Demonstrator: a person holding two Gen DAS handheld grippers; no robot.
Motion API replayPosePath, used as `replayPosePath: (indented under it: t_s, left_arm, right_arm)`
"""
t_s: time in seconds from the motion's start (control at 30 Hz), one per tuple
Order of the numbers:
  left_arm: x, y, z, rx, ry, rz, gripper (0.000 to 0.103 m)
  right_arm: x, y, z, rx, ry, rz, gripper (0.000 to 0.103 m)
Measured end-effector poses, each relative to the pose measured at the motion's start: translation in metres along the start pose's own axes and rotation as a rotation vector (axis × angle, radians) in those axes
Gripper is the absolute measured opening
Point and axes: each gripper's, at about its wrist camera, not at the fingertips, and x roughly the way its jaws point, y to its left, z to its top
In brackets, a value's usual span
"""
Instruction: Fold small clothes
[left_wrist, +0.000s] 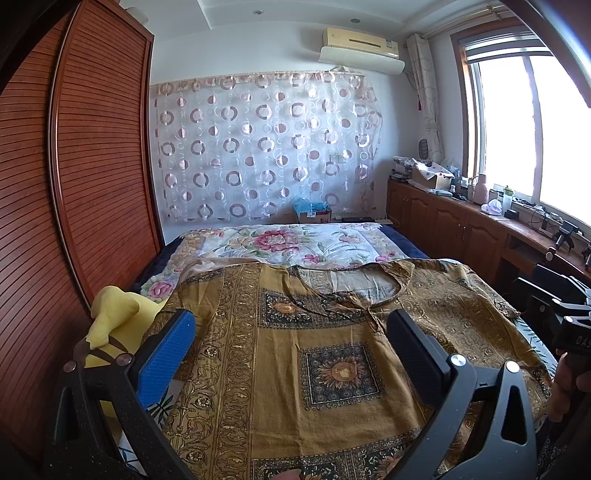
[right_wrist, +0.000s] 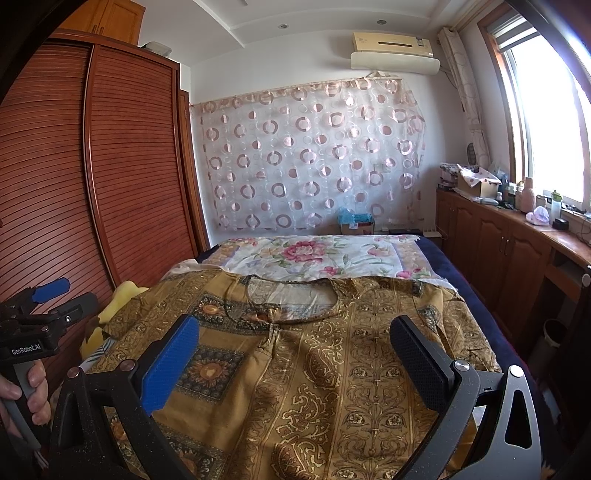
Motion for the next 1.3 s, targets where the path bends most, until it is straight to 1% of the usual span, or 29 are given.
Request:
replayPosePath:
  t_s: [0.63, 0.7, 0.77, 0.83, 1.0, 1.07, 1.17, 1.3]
  left_arm:
    - [0.0, -0.001, -0.001, 0.003, -0.003, 0.0, 0.103]
    - [0.001, -0.001, -0.001, 0.001, 0.003, -0.003, 0.103]
    - [-0.004, 0.003, 0.007, -0.007, 0.018, -0.011, 0.103]
    - [-0.002, 0.006, 0.008, -0.011, 0.028, -0.002, 0.103]
    - [0.011, 0.034, 0.009, -0.02, 0.071, 0.014, 0.103]
    - [0.023, 0.044, -0.003, -0.021, 0.082, 0.026, 0.103]
    - [0.036, 0.061, -0.012, -0.034, 0.106, 0.044, 0.103]
    - [0.051, 0.087, -0.017, -0.038, 0.146, 0.072, 0.103]
  right_arm:
    - [0.002, 0.002, -0.003, 0.002, 0.003, 0.007, 0.103]
    - [0.005, 0.002, -0.004, 0.002, 0.006, 0.012, 0.103]
    - [0.009, 0.002, -0.005, -0.001, 0.012, 0.018, 0.103]
    - [0.016, 0.002, -0.007, -0.006, 0.02, 0.023, 0.103]
    - [0.037, 0.007, -0.011, -0.038, 0.039, 0.016, 0.103]
    - [0.047, 0.008, -0.012, -0.046, 0.061, 0.034, 0.103]
    - [0.062, 0.01, -0.012, -0.064, 0.086, 0.052, 0.103]
    - [0.079, 0.009, -0.01, -0.064, 0.133, 0.099, 0.103]
